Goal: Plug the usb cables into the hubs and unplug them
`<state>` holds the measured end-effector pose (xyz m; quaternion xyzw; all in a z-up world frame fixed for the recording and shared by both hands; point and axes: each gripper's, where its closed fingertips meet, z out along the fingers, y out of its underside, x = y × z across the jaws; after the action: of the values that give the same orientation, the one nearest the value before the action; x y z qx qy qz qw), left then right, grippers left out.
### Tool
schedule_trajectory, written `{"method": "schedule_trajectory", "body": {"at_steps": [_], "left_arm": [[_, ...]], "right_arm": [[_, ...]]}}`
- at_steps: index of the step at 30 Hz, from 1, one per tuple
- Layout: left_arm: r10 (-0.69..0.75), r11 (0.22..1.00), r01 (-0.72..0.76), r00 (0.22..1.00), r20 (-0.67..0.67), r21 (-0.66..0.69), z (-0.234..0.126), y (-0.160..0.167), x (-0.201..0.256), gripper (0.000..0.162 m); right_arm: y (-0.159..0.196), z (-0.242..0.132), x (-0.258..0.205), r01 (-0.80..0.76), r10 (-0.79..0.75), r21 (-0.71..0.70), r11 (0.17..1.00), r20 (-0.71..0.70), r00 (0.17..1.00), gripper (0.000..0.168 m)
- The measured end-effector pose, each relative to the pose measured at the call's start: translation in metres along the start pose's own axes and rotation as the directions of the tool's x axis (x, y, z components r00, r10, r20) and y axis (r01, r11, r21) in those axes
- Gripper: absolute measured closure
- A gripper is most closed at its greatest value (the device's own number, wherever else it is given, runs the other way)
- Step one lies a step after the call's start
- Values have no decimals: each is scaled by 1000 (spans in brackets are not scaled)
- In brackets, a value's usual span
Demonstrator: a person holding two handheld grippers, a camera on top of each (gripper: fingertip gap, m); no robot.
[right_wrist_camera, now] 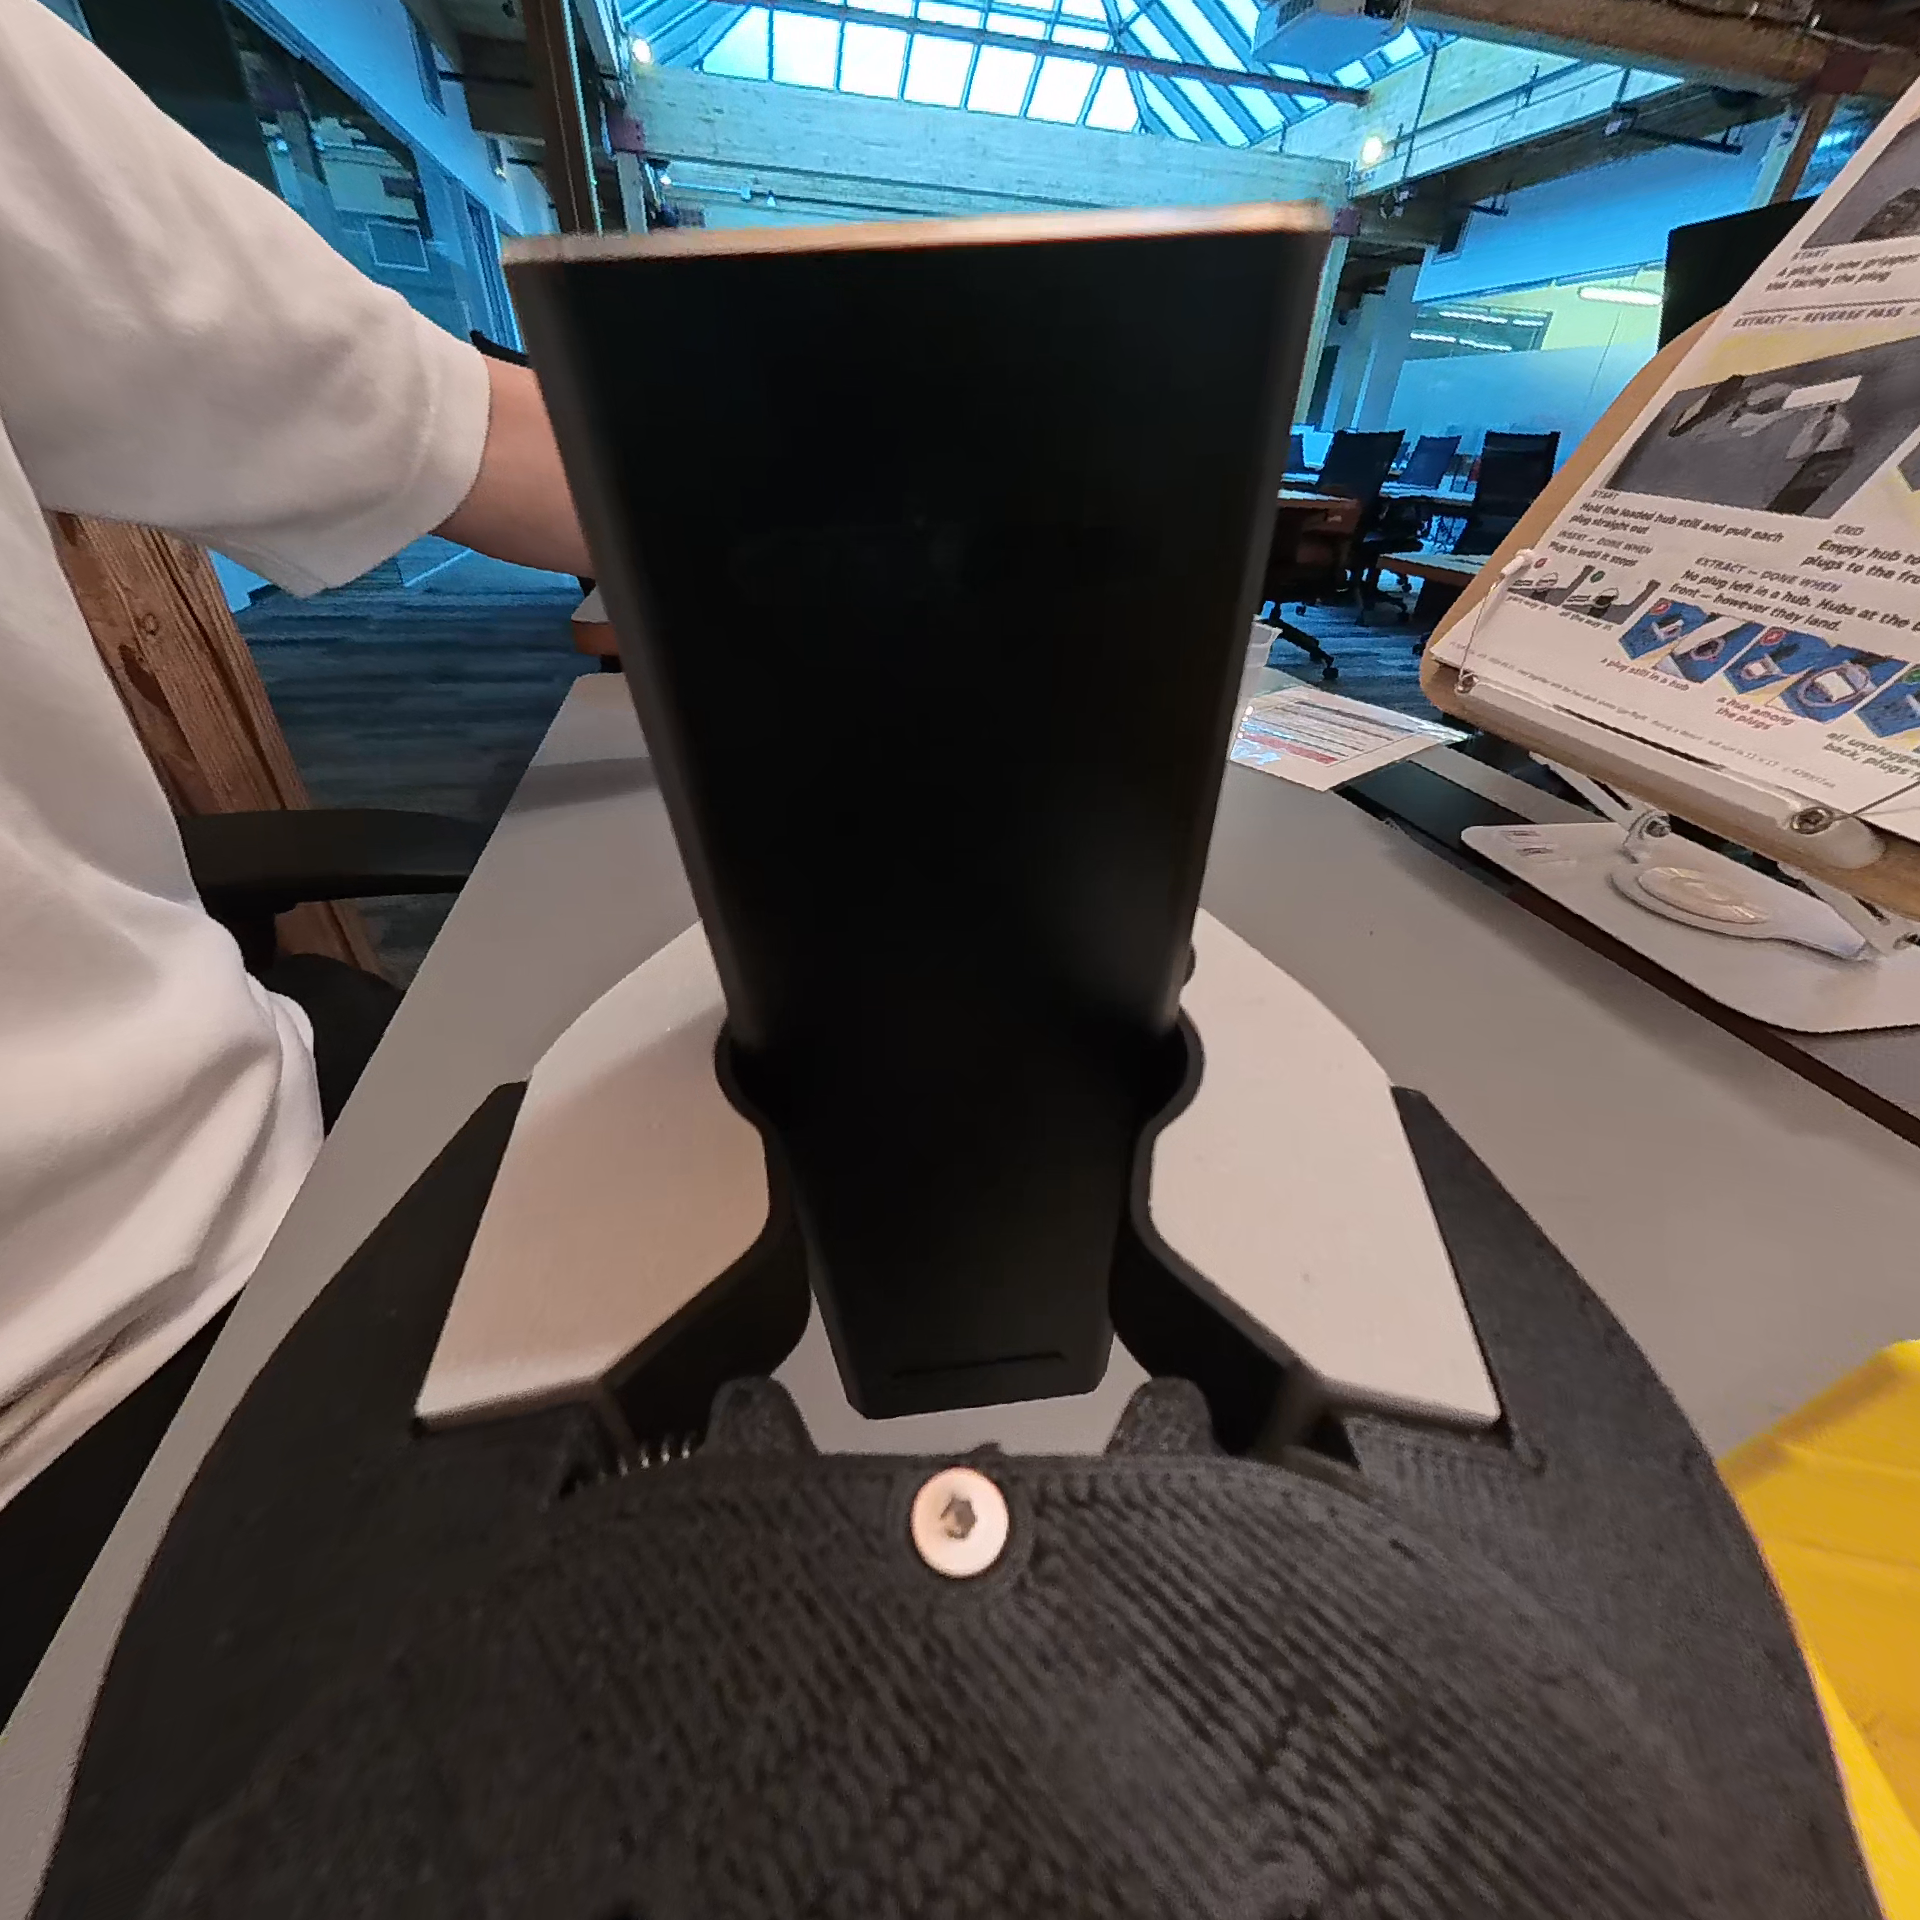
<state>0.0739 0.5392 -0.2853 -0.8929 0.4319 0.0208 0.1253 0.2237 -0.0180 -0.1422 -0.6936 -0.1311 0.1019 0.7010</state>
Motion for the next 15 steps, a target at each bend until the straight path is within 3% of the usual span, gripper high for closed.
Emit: {"method": "schedule_trajectory", "body": {"at_steps": [4,8,11,15], "left_arm": [[25,1000,-26,997,-74,-16,1,2,4,157],[92,984,-114,983,-159,-135,-2,15,9,158],[253,940,-287,949,-190,-182,-5,22,9,158],[510,802,-551,833,-215,-231,-11,39,11,158]], "right_arm": [[0,0,0,-1,1,4,1000,1,1000,96],[0,1,-1,1,-1,1,1000,7,1000,96],[-2,2,-3,9,-9,0,1000,10,1000,96],[-4,0,-3,16,-16,3,1000,4,1000,96]]}}
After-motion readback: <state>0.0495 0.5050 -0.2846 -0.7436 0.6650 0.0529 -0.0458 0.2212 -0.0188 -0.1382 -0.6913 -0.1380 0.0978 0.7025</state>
